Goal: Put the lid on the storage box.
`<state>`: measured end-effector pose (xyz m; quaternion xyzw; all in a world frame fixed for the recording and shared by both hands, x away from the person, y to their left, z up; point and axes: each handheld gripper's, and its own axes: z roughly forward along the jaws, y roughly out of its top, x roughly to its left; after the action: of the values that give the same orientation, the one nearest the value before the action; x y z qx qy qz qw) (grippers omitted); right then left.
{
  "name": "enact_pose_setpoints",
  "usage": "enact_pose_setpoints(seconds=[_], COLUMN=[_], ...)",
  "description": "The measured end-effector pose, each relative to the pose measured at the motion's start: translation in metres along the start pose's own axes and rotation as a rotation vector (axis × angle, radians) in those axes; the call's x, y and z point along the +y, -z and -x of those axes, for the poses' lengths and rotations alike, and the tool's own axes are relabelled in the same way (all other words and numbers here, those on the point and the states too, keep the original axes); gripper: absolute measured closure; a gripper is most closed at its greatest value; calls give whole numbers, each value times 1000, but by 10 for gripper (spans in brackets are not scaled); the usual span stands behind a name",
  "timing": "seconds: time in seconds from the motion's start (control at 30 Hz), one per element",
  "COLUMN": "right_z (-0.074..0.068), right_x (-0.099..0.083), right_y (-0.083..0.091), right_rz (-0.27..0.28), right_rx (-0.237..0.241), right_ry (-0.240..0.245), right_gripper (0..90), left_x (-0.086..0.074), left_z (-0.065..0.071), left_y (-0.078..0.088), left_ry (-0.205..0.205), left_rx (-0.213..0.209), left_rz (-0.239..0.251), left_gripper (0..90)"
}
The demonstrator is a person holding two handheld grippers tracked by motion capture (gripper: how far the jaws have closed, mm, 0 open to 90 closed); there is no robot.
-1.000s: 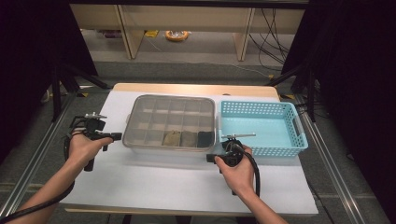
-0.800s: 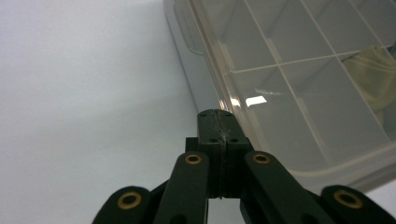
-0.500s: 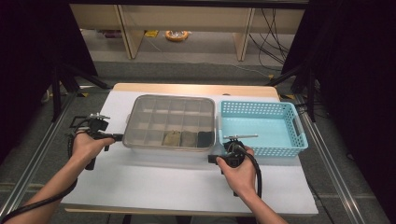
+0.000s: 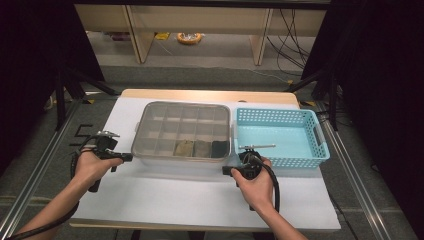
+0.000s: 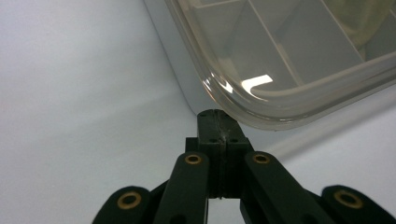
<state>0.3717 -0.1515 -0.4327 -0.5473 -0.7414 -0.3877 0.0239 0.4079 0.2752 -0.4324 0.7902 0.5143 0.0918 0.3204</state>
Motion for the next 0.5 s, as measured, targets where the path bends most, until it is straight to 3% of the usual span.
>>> enact_pose_setpoints(seconds=[0.13,0.27,0.3,0.43,0.47,0.5], right_z=[0,0,-2,5,2,3], right_x=[1,0,0,3,3,4], right_y=[0,0,2,3,5,5], right_rz=[2,15,-16,10,5,7], right_rx=[-7,-8,10,-8,2,4], right_ry=[5,4,-35,-2,-35,-35], right_gripper=[900,900,900,900,900,900], left_x=[5,8,8,9,11,11], left_z=[5,6,7,11,12,14], left_y=[3,3,1,1,2,0], left_ry=[-23,-54,-47,-66,-78,-77], left_rx=[9,18,17,20,11,8], left_rz=[-7,-47,-30,-39,-65,-51], left_gripper=[893,892,892,891,891,891])
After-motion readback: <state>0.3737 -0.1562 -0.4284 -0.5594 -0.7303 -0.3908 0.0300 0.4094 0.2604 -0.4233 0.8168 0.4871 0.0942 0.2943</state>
